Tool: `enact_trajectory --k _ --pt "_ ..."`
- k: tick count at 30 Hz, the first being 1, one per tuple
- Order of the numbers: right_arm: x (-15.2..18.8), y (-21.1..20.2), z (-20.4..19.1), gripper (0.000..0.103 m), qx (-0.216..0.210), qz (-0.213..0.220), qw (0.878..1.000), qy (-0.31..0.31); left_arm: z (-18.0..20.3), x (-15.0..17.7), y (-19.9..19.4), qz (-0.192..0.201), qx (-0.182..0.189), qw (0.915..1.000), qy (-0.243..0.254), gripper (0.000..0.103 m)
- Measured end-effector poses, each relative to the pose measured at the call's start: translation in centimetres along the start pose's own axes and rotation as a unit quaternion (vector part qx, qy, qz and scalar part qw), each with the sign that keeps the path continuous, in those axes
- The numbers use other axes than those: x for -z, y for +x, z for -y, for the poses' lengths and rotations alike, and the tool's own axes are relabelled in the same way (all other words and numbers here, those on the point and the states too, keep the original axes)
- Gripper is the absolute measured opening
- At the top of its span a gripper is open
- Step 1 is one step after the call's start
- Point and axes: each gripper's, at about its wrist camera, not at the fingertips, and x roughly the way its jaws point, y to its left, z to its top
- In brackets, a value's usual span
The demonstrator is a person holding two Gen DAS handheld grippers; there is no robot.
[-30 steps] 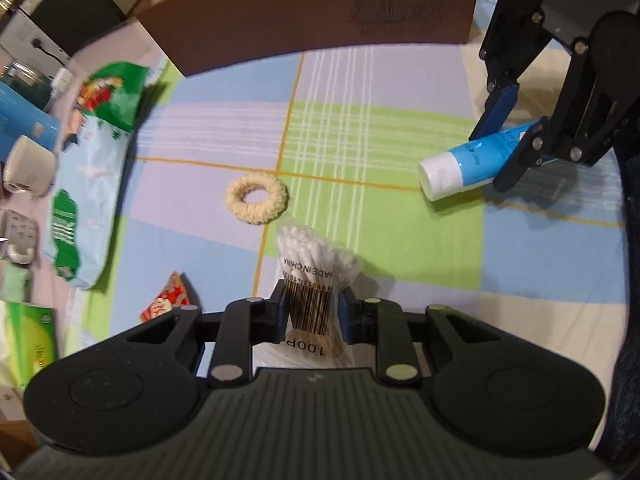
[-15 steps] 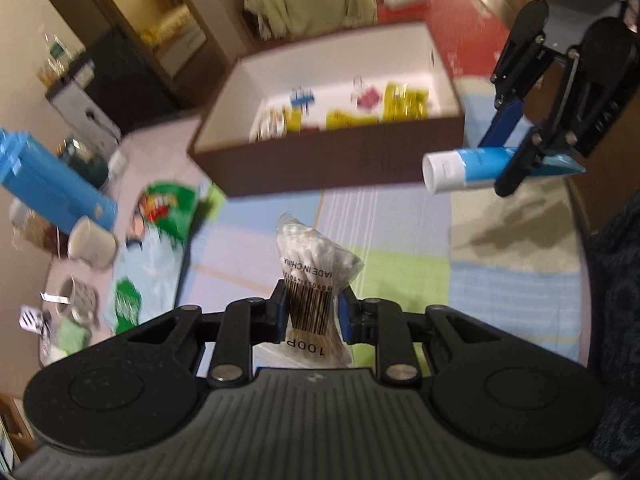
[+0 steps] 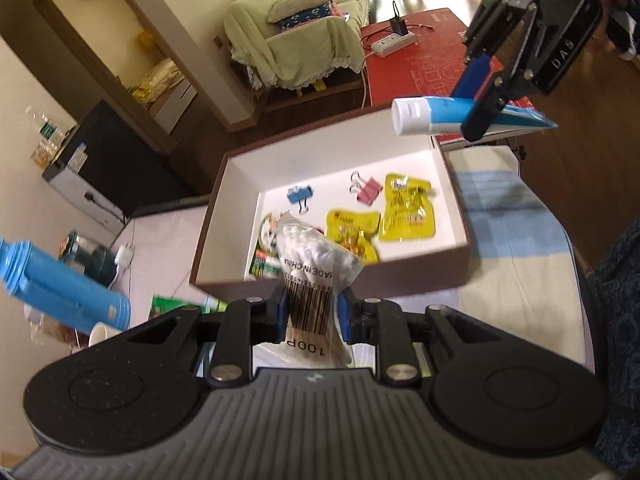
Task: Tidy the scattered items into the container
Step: 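Carry the cotton swab bag and toothpaste tube with both tools over the box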
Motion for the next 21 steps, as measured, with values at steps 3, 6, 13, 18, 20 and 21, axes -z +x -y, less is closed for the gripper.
enact_trajectory --k 3,6,13,18,20,21 --pt "-0.6 -0.3 1.9 0.032 0.001 0.012 1.000 0.003 0.2 -1.7 1.2 0.002 0.005 1.0000 0.008 0.020" --pt "-1.4 -0.4 3.5 0.032 0.001 0.021 1.000 0.002 0.6 -3.4 2.7 0.001 0.012 0.9997 0.019 0.020" --pt "-3.1 0.2 6.5 0.032 -0.004 0.016 1.000 -0.013 1.7 -6.2 6.4 -0.020 0.038 0.9973 0.060 0.020" --pt "-3.8 1.3 8.6 0.032 0.000 0.007 1.000 -0.015 2.5 -7.0 9.3 -0.045 0.060 0.9931 0.091 0.020" --pt "-4.1 1.8 9.5 0.032 -0.002 0.005 1.000 -0.013 2.9 -7.2 10.5 -0.054 0.068 0.9905 0.107 0.020" --pt "-4.2 2.0 9.9 0.032 -0.002 0.004 1.000 -0.011 3.1 -7.3 11.1 -0.058 0.072 0.9892 0.114 0.020"
